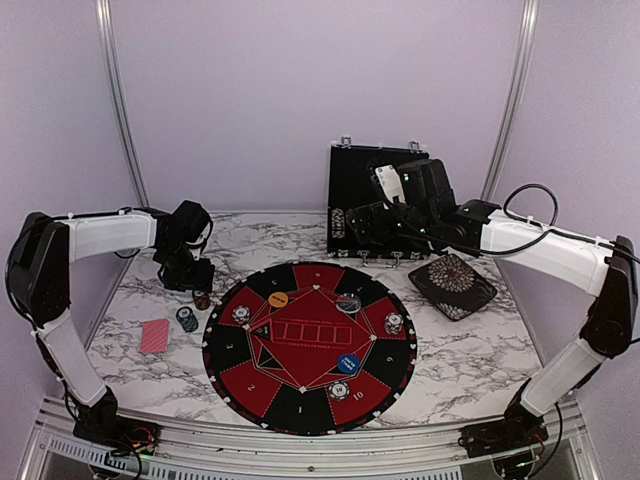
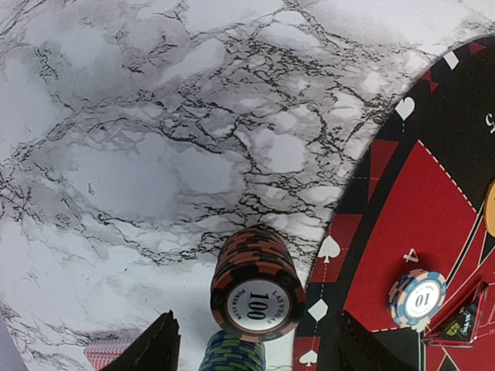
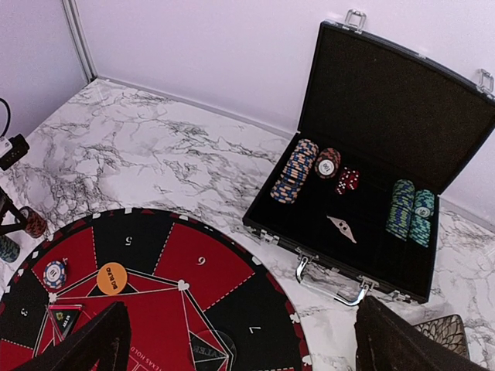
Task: Distribute texas hold em gaming equipment
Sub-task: Pick up the pile of poker chips from the pile of poker chips.
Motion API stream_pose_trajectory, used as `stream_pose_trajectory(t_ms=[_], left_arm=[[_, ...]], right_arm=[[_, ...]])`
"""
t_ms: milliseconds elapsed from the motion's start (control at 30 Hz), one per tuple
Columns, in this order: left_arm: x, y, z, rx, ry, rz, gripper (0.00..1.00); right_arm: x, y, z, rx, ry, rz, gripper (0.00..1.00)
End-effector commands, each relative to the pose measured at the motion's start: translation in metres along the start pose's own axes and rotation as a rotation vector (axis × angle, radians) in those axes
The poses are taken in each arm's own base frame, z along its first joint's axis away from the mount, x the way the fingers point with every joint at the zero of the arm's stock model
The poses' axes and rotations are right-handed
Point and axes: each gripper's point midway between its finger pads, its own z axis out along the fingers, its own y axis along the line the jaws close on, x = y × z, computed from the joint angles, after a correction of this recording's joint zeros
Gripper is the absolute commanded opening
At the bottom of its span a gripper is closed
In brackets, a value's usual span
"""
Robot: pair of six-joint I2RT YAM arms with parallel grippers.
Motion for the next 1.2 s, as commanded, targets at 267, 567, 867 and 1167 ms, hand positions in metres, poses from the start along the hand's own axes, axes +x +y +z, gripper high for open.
stream_pose_trajectory(t_ms=[267, 567, 867, 1167], left_arm=[[0.000, 0.000, 0.010, 0.003, 0.053, 0.023, 0.65], [-0.001, 0.000, 0.016, -0.006, 0.063, 0.029, 0.62], [0.002, 0.001, 0.021, -0.011, 0.077, 0.032, 0.59], [0.004, 0.001, 0.024, -0.016, 0.086, 0.031, 0.55]], right_arm=[[-0.015, -0.001, 0.000, -0.005, -0.023, -0.004, 0.98], [-0.015, -0.002, 0.000, 0.002, -0.023, -0.005, 0.98], [-0.013, -0.002, 0.001, 0.004, -0.020, -0.008, 0.98], [-0.011, -0.003, 0.002, 0.007, -0.015, -0.012, 0.98]])
